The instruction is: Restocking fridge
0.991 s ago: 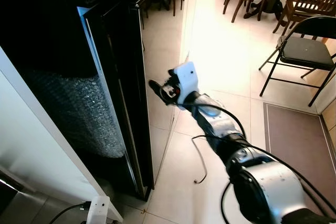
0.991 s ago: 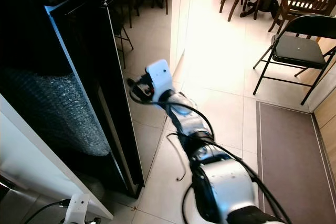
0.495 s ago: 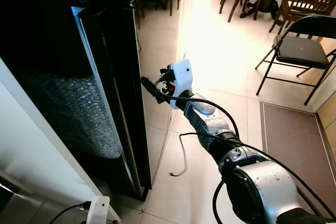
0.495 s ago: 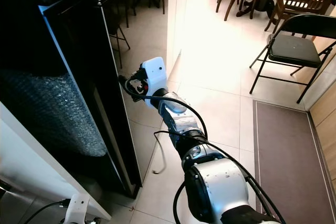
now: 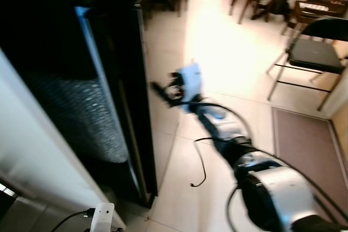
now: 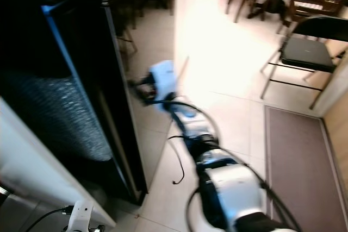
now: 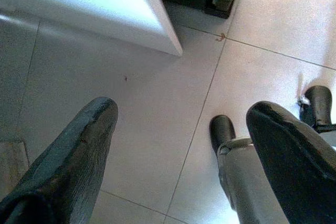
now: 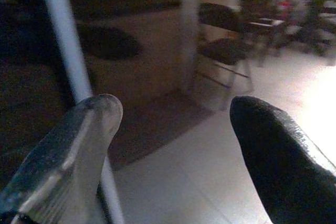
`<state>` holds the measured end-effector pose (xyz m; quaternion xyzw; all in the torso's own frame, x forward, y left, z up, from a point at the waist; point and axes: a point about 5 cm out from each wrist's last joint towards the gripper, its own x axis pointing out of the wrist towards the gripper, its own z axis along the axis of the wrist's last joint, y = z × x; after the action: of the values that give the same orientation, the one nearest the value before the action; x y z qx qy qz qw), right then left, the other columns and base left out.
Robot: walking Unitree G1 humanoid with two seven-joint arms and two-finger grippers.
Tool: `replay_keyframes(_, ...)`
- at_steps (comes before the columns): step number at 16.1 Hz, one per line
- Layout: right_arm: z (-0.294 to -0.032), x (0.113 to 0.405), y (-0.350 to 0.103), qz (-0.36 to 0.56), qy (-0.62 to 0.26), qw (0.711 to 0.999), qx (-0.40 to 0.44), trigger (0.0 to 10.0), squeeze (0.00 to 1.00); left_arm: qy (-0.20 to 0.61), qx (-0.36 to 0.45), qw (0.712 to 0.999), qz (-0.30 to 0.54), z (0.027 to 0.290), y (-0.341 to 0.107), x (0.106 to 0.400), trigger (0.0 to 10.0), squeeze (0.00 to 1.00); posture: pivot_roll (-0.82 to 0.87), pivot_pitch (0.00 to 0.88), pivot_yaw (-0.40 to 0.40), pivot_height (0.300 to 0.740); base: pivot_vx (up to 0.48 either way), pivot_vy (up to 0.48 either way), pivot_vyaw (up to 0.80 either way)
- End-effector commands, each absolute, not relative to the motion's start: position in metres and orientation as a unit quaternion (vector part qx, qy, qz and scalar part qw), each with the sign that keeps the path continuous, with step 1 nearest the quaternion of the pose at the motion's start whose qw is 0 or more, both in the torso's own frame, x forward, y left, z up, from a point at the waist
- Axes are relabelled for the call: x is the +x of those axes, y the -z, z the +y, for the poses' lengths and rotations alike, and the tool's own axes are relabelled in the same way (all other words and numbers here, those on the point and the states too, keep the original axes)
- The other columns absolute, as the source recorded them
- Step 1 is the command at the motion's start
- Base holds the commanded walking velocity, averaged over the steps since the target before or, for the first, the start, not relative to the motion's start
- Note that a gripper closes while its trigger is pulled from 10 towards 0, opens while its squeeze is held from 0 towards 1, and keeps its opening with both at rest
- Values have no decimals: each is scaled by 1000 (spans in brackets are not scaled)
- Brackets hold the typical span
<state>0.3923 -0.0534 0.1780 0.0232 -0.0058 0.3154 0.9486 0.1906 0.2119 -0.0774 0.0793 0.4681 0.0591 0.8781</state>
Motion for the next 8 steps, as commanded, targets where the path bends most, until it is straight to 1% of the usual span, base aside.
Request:
replay_keyframes(1,-78,397,-180,-21,-260,965,22,10000,0,-56,88,872,479,212,80,186,10000,0,-11,0,-31,740,0,0,0)
replay_keyframes(2,-106,400,-177,-21,-201,979,13,10000,0,-55,89,872,479,212,80,185,10000,0,-14,0,-30,740,0,0,0)
replay_keyframes(3,-161,399,-167,-12,-89,996,13,10000,0,-54,91,871,480,212,80,185,10000,0,-24,0,-27,740,0,0,0)
replay_keyframes(5,-224,383,-143,28,41,999,3,10000,0,-52,94,870,481,213,80,185,10000,0,-29,0,-24,740,0,0,0)
replay_keyframes(6,-242,374,-129,54,79,995,1,10000,0,-52,95,870,481,213,80,185,10000,0,-31,0,-22,740,0,0,0)
replay_keyframes(8,-275,340,-81,147,153,977,-1,10000,0,-52,95,869,482,214,81,184,10000,0,-33,0,-18,740,0,0,0)
